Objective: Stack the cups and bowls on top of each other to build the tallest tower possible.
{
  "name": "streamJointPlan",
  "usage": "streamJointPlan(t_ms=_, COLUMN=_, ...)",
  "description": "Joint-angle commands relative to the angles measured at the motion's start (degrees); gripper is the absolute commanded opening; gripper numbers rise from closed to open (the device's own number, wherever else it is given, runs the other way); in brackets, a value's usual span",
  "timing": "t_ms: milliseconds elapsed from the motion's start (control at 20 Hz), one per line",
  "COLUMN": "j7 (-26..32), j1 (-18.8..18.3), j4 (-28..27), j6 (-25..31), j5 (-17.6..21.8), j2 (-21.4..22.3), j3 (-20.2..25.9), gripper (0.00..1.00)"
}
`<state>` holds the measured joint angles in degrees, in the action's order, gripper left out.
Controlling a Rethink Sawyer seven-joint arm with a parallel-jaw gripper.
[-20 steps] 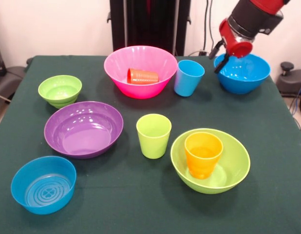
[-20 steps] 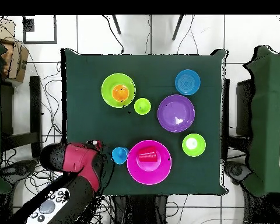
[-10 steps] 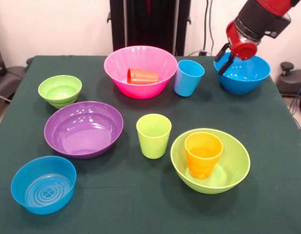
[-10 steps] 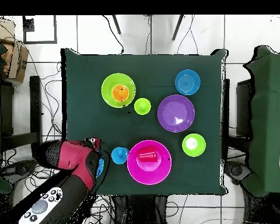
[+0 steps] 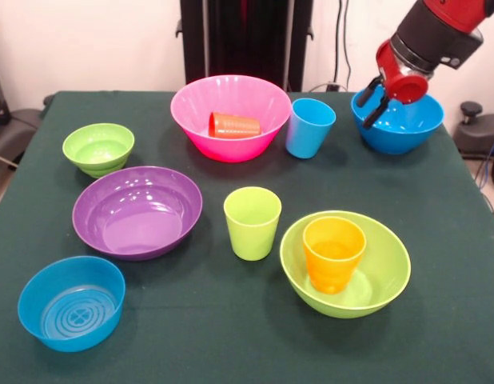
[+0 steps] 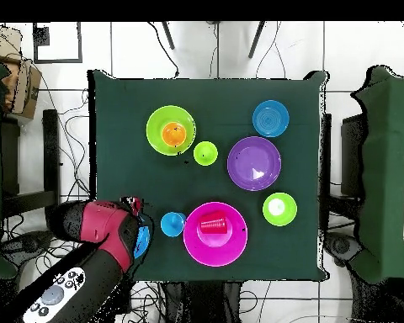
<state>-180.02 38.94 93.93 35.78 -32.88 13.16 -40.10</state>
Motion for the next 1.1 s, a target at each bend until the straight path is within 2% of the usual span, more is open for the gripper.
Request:
streamJointPlan(t_ms=50, j7=-12.59, j1=0.43, j4=-3.21, j6=-0.74, j5=-2.12, j2=-2.19, j3=4.45, gripper=1.0)
streamJointPlan(t_ms=550, j7=-17.78, j1=3.14, j4=-4.2, j6=0.83, j5=-5.45, j2=-4.89, j3=2.87, gripper=1.0)
streamJointPlan(t_ms=1100, j7=-19.04, j1=4.83, j4=-2.49, j6=-1.2, j5=-9.81, j2=-6.01, j3=2.75, gripper=1.0)
